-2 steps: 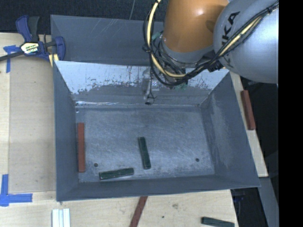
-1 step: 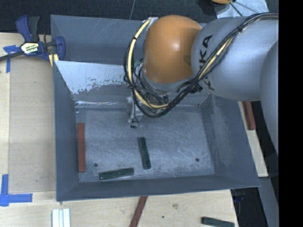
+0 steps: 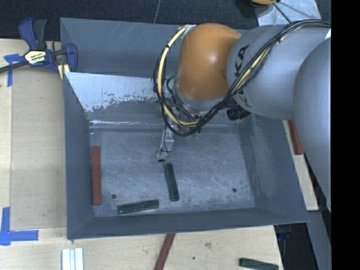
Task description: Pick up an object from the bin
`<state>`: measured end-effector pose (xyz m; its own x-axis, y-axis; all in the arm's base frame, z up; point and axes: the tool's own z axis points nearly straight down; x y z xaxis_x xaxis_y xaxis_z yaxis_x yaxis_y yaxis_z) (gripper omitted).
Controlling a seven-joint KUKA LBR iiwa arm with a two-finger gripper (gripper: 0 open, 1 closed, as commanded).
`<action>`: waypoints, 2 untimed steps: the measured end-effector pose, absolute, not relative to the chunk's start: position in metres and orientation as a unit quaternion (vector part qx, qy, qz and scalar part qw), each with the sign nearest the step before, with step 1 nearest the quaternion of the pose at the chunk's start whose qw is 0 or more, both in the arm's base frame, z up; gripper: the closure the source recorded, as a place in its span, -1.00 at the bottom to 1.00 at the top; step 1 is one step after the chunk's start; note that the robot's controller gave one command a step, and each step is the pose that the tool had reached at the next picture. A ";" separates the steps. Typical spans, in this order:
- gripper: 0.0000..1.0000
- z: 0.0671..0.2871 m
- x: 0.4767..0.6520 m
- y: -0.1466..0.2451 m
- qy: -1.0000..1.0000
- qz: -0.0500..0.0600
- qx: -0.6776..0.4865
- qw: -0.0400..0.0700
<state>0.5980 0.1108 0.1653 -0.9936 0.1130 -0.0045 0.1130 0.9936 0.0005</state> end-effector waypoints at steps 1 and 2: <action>-1.00 0.166 0.598 0.111 0.998 0.000 0.056 0.002; -1.00 0.147 0.597 0.091 1.000 0.001 0.006 0.004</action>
Offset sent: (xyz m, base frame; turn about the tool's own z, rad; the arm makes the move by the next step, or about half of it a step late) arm -0.0066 -0.0912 -0.0792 -0.3306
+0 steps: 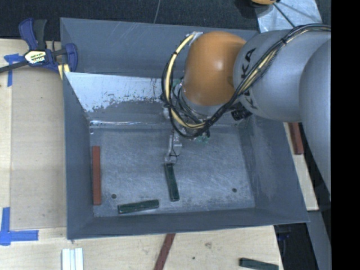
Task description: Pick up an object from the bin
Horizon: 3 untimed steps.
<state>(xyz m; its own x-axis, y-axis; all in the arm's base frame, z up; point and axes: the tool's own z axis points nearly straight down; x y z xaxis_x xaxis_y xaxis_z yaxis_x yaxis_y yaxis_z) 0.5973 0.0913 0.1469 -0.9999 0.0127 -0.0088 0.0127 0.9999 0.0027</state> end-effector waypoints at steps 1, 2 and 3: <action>-1.00 0.095 0.569 0.071 0.989 -0.001 -0.147 0.002; -1.00 0.069 0.556 0.079 0.985 0.000 -0.170 -0.001; 1.00 0.073 0.555 0.079 0.943 0.000 -0.333 0.006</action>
Offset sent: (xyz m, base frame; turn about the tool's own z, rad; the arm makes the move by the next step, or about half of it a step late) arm -0.0416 -0.0125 -0.0512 -0.5835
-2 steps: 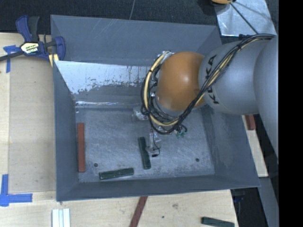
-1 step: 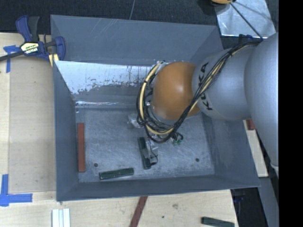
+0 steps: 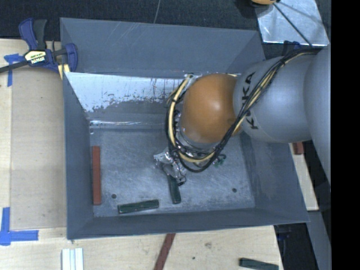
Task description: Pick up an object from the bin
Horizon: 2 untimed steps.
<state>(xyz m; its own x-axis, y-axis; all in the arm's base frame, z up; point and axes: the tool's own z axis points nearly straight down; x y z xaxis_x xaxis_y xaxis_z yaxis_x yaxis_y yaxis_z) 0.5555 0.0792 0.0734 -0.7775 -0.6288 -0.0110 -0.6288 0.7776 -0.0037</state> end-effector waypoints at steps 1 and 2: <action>-1.00 0.071 0.554 0.078 0.943 0.000 -0.333 0.003; -1.00 0.071 0.553 0.078 0.943 0.000 -0.333 0.002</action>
Offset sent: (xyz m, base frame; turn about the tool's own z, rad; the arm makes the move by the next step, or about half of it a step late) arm 0.0000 0.0000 0.0000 0.0000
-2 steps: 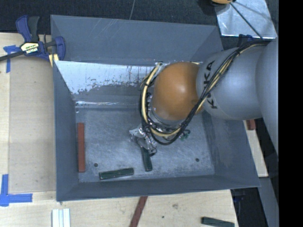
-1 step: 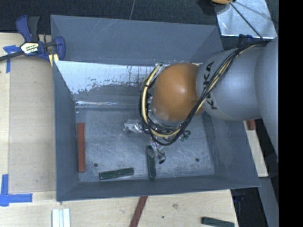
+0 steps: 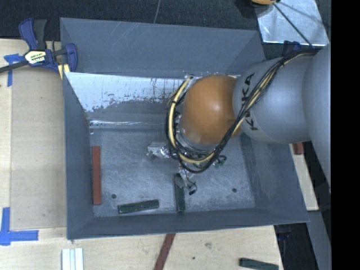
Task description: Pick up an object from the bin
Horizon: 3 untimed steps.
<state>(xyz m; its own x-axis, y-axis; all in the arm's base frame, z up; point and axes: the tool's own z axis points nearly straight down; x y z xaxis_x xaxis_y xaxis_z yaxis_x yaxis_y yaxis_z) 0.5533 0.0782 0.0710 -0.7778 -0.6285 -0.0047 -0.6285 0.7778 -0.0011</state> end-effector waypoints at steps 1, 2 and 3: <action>1.00 0.070 0.524 -0.006 0.914 -0.001 -0.405 0.001; 1.00 0.071 0.524 -0.006 0.914 0.000 -0.405 0.001; 1.00 0.211 0.511 0.017 0.925 0.000 -0.381 0.002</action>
Offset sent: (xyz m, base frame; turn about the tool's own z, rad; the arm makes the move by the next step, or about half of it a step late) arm 0.0000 0.0000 0.0000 0.0000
